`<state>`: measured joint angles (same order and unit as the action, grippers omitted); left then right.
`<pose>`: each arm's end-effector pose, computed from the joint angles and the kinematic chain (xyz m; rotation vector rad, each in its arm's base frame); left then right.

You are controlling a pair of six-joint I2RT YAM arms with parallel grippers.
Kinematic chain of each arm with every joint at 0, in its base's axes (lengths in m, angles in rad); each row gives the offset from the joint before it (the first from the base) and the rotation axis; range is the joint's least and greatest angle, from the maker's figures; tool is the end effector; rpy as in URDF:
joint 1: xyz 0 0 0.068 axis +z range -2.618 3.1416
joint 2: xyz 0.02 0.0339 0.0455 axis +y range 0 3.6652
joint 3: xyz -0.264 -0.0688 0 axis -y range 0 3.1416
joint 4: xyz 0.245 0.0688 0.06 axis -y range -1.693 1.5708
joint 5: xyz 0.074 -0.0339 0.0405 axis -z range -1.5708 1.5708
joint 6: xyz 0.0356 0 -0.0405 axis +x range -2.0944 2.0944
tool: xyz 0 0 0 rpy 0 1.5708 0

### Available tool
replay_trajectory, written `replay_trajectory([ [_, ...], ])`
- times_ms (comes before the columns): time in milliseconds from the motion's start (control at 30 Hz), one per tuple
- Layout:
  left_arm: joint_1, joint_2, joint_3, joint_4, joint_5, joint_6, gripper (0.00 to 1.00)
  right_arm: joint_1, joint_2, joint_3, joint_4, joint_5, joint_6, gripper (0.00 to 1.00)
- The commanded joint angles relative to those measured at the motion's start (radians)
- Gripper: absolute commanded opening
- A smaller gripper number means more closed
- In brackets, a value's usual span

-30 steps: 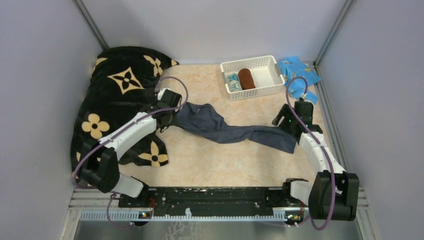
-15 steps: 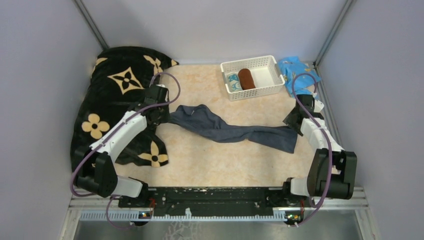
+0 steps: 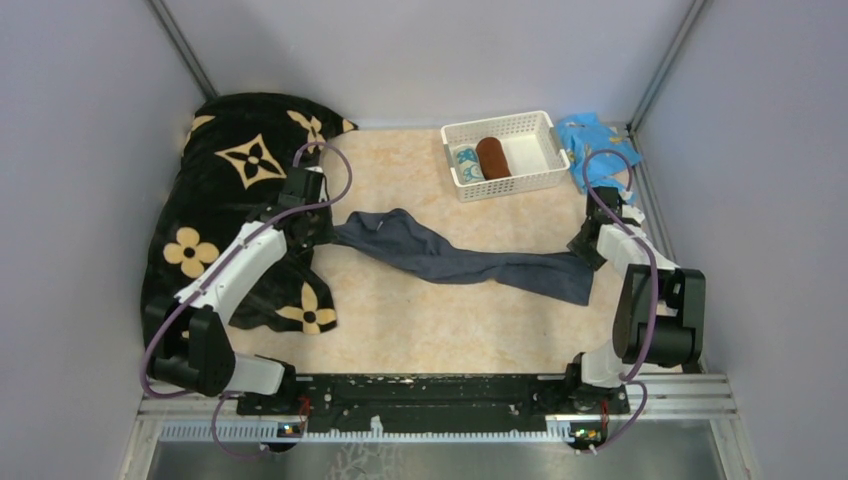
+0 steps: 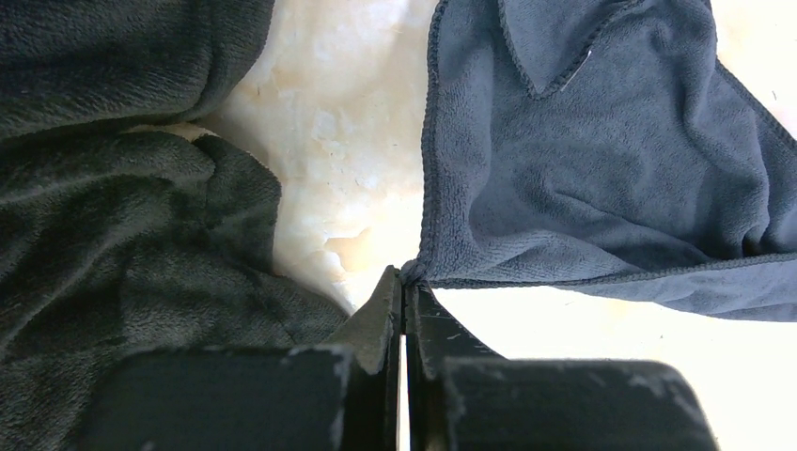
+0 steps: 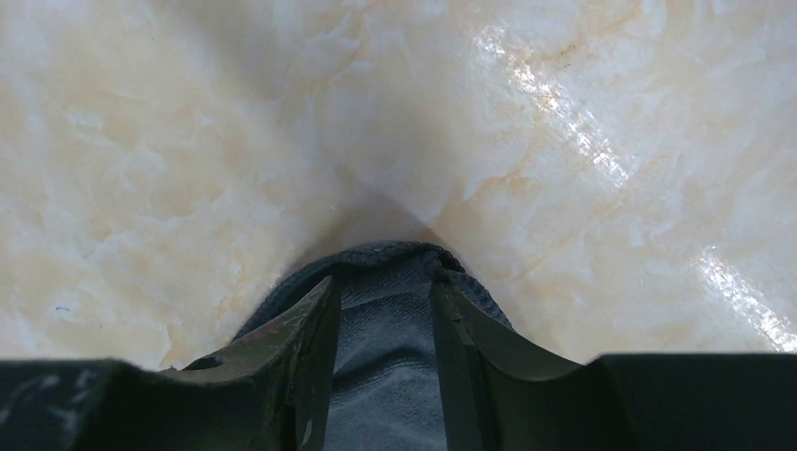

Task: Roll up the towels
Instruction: Flatten out the towel at the center of the board.

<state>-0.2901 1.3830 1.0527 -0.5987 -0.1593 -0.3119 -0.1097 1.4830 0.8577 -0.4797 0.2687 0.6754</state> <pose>0.2769 -0.0768 0.2627 -0.0929 2.4821 -0.0554 0.2766 -0.0400 0.1849 1.0787 2.3860 -0.1664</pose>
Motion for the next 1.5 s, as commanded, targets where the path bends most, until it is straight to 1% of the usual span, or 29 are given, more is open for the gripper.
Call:
replay_trajectory([
  [0,0.027,-0.014,0.025,0.017,0.05,0.014,0.0,-0.01,0.036,0.019,0.063,0.019,0.02,0.39],
  [67,0.041,-0.008,0.031,0.022,0.072,0.009,0.0,-0.015,0.052,0.021,0.067,0.012,0.019,0.36],
  [200,0.059,0.004,0.042,0.014,0.101,0.004,0.0,-0.022,0.06,0.004,0.079,-0.033,0.023,0.36],
  [433,0.072,0.003,0.045,0.011,0.092,0.006,0.0,-0.025,0.077,-0.012,0.071,-0.031,0.02,0.41],
  [500,0.075,0.009,0.048,0.012,0.096,0.007,0.0,-0.029,0.087,-0.009,0.079,-0.034,0.016,0.4],
  [533,0.079,0.013,0.05,0.013,0.102,0.005,0.0,-0.031,0.092,-0.005,0.083,-0.033,0.014,0.36],
  [667,0.102,0.049,0.089,0.017,0.146,0.003,0.0,-0.047,0.091,0.041,0.077,-0.036,-0.001,0.03],
  [700,0.112,0.062,0.109,0.017,0.158,0.002,0.0,-0.05,0.084,0.063,0.071,-0.039,-0.005,0.0],
  [767,0.135,0.1,0.175,0.008,0.187,-0.002,0.0,-0.06,0.067,0.14,0.053,-0.045,-0.016,0.0],
  [867,0.173,0.17,0.326,-0.013,0.236,-0.01,0.0,-0.087,0.036,0.265,0.021,-0.068,-0.034,0.0],
  [1000,0.233,0.277,0.619,-0.072,0.31,-0.019,0.0,-0.139,0.002,0.427,-0.007,-0.135,-0.042,0.0],
  [1067,0.255,0.315,0.732,-0.097,0.338,-0.025,0.0,-0.163,-0.022,0.475,0.004,-0.176,-0.038,0.0],
  [1133,0.265,0.316,0.78,-0.106,0.352,-0.03,0.0,-0.179,-0.056,0.486,0.021,-0.209,-0.036,0.0],
  [1200,0.266,0.273,0.733,-0.085,0.362,-0.029,0.0,-0.187,-0.099,0.451,0.044,-0.223,-0.042,0.0],
  [1267,0.267,0.203,0.599,-0.023,0.408,-0.037,0.0,-0.188,-0.152,0.356,0.068,-0.225,-0.044,0.01],
  [1300,0.266,0.163,0.518,0.016,0.431,-0.041,0.0,-0.189,-0.17,0.302,0.08,-0.228,-0.042,0.04],
  [1333,0.265,0.126,0.391,0.062,0.451,-0.052,0.0,-0.188,-0.188,0.246,0.097,-0.23,-0.035,0.08],
  [1400,0.265,0.072,0.221,0.127,0.491,-0.076,0.0,-0.188,-0.212,0.135,0.108,-0.235,-0.016,0.2],
  [1467,0.264,0.046,0.076,0.157,0.543,-0.089,0.0,-0.187,-0.224,0.034,0.116,-0.249,-0.007,0.25],
])
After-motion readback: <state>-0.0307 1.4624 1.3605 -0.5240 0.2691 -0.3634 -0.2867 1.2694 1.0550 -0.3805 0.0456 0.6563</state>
